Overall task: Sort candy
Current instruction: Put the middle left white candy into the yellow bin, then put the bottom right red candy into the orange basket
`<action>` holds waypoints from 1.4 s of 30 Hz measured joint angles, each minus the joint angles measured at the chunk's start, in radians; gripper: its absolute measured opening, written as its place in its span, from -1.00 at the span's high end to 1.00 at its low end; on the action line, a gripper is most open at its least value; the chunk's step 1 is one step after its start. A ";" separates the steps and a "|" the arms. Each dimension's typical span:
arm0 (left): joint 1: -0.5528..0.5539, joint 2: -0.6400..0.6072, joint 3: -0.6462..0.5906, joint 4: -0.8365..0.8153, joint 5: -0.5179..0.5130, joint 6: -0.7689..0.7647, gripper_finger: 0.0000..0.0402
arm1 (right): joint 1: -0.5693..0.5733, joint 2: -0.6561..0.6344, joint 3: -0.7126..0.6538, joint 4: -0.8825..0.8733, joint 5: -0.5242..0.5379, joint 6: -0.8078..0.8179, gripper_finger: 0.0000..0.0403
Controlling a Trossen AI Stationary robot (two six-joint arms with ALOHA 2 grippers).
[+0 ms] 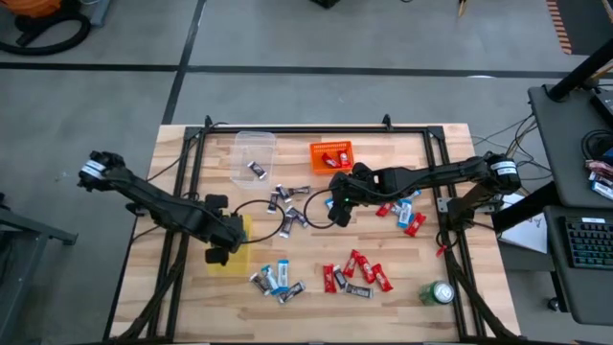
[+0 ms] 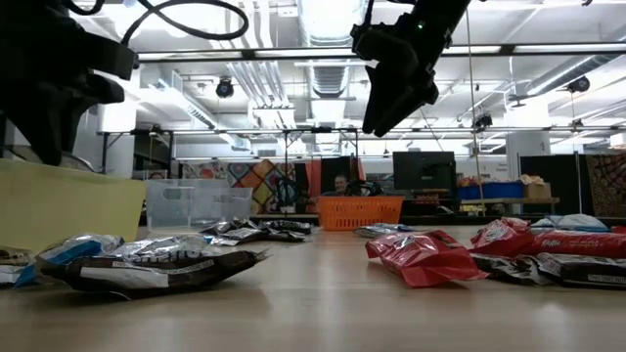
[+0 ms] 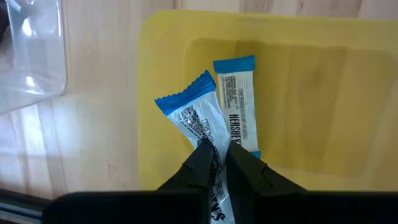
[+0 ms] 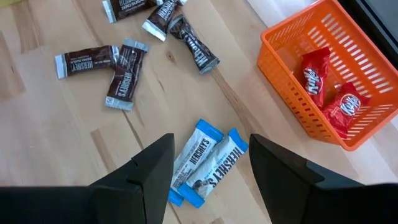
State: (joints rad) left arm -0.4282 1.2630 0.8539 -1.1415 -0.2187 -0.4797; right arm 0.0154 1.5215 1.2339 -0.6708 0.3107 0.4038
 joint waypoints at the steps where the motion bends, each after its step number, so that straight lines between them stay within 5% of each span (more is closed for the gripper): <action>1: 0.000 0.001 0.000 0.001 0.000 0.000 0.92 | 0.000 0.000 0.000 0.000 0.000 0.000 0.01; 13: 0.000 0.001 0.000 0.000 0.000 -0.008 0.55 | 0.000 0.000 0.000 -0.001 0.000 0.000 0.01; 21: 0.001 0.001 0.000 0.031 0.000 -0.010 0.52 | 0.000 0.000 0.000 -0.006 -0.045 0.005 0.01; 28: 0.000 0.000 0.000 0.278 0.000 0.083 0.60 | 0.038 0.000 -0.006 -0.024 -0.209 0.093 0.01; 36: 0.000 -0.001 -0.041 0.682 -0.008 0.322 0.62 | 0.085 0.001 -0.013 -0.258 -0.172 0.382 0.01; 42: 0.000 -0.001 -0.073 0.799 -0.028 0.372 0.62 | 0.104 0.001 -0.049 -0.473 -0.158 0.497 0.01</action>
State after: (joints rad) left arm -0.4286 1.2625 0.7810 -0.3420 -0.2463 -0.1078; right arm 0.1194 1.5223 1.1849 -1.1436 0.1532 0.9009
